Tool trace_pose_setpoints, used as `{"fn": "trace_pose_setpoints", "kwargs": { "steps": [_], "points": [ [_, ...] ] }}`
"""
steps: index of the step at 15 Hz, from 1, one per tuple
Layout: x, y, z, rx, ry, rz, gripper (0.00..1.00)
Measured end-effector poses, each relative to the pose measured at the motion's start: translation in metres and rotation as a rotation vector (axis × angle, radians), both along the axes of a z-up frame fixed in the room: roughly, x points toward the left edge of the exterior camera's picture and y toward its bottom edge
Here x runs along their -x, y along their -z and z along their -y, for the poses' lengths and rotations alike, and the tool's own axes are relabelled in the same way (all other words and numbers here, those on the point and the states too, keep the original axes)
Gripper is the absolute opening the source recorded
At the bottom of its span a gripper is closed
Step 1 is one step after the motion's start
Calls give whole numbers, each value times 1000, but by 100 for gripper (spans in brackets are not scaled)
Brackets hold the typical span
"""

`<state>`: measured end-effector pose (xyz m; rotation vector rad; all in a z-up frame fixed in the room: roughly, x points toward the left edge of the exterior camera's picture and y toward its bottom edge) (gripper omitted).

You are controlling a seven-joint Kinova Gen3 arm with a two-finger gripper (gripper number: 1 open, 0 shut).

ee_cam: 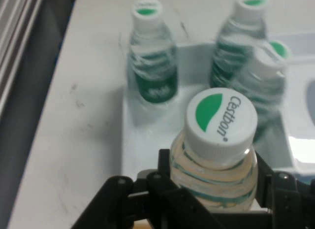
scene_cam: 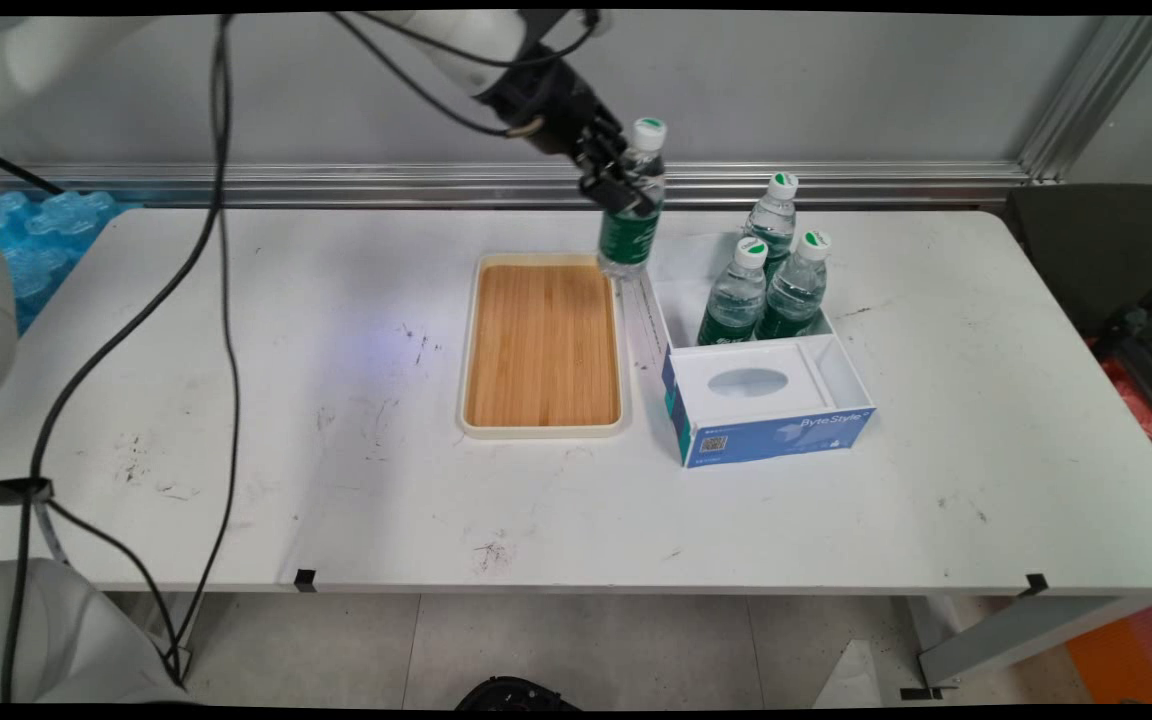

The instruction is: Place the picked object on the tray

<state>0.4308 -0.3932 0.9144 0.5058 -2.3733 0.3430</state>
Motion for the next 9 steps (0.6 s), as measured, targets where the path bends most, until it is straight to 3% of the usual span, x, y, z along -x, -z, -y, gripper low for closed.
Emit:
{"fn": "trace_pose_setpoints", "kwargs": {
  "steps": [9],
  "points": [
    [-33,24,-65,-25,42,9,0]
  ]
}}
